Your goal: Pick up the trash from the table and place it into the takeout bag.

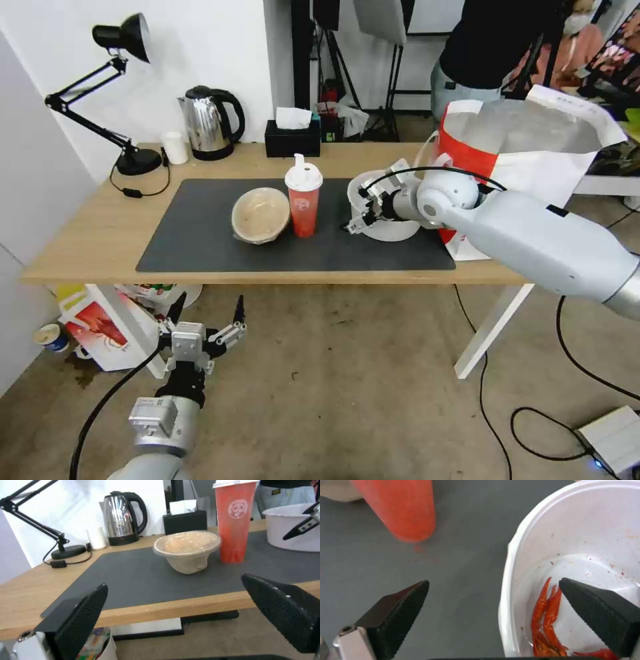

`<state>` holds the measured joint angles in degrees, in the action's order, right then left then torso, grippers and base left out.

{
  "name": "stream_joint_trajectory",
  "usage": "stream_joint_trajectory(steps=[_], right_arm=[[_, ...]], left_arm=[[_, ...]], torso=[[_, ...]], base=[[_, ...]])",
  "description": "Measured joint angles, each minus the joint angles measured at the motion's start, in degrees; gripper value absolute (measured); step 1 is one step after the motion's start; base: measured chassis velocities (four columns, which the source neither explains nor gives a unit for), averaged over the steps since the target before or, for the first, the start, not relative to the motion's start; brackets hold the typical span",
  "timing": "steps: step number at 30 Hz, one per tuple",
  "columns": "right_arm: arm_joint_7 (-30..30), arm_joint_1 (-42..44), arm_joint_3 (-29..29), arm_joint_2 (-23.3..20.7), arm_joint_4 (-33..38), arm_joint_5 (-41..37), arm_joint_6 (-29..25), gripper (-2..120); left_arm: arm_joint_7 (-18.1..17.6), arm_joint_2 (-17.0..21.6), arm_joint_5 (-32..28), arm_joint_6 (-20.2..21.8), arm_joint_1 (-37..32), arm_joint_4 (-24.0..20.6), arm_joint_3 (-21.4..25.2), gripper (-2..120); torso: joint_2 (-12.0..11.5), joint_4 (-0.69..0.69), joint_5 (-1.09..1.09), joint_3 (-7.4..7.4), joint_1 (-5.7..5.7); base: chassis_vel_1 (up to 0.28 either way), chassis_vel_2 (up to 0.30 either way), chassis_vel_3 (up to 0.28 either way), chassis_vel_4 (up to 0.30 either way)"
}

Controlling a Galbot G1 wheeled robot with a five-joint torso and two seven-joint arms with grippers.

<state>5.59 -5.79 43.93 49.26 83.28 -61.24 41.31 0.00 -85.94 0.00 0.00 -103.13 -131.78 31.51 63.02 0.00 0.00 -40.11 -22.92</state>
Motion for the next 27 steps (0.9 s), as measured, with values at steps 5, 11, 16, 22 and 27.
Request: stream_joint_trajectory(steps=[5, 11, 16, 22, 27], right_arm=[[-0.06, 0.34, 0.24, 0.77, -0.88, 0.76, 0.0, 100], [-0.26, 0.63, 0.41, 1.65, -1.96, 1.42, -0.07, 100], [-0.49, 0.7, 0.45, 1.79, -2.12, 1.49, -0.07, 99], [-1.51, 0.55, 0.72, 2.18, -2.34, 1.5, -0.01, 71], [-2.06, 0.14, 0.87, 2.17, -2.16, 1.33, 0.0, 53]], left_arm=[[0.0, 0.0, 0.0, 0.0, 0.0, 0.0, 0.0, 100], [0.0, 0.0, 0.0, 0.0, 0.0, 0.0, 0.0, 100], [0.0, 0.0, 0.0, 0.0, 0.0, 0.0, 0.0, 100], [0.0, 0.0, 0.0, 0.0, 0.0, 0.0, 0.0, 100], [0.0, 0.0, 0.0, 0.0, 0.0, 0.0, 0.0, 100]], torso=[[0.0, 0.0, 0.0, 0.0, 0.0], [0.01, 0.0, -0.01, 0.01, 0.01], [0.0, 0.0, 0.0, 0.01, 0.01], [-0.01, 0.0, 0.01, 0.0, 0.01], [-0.01, 0.0, 0.0, 0.0, 0.01]], base=[[0.0, 0.0, 0.0, 0.0], [0.0, 0.0, 0.0, 0.0], [0.0, 0.0, 0.0, 0.0], [0.0, 0.0, 0.0, 0.0], [0.0, 0.0, 0.0, 0.0]])
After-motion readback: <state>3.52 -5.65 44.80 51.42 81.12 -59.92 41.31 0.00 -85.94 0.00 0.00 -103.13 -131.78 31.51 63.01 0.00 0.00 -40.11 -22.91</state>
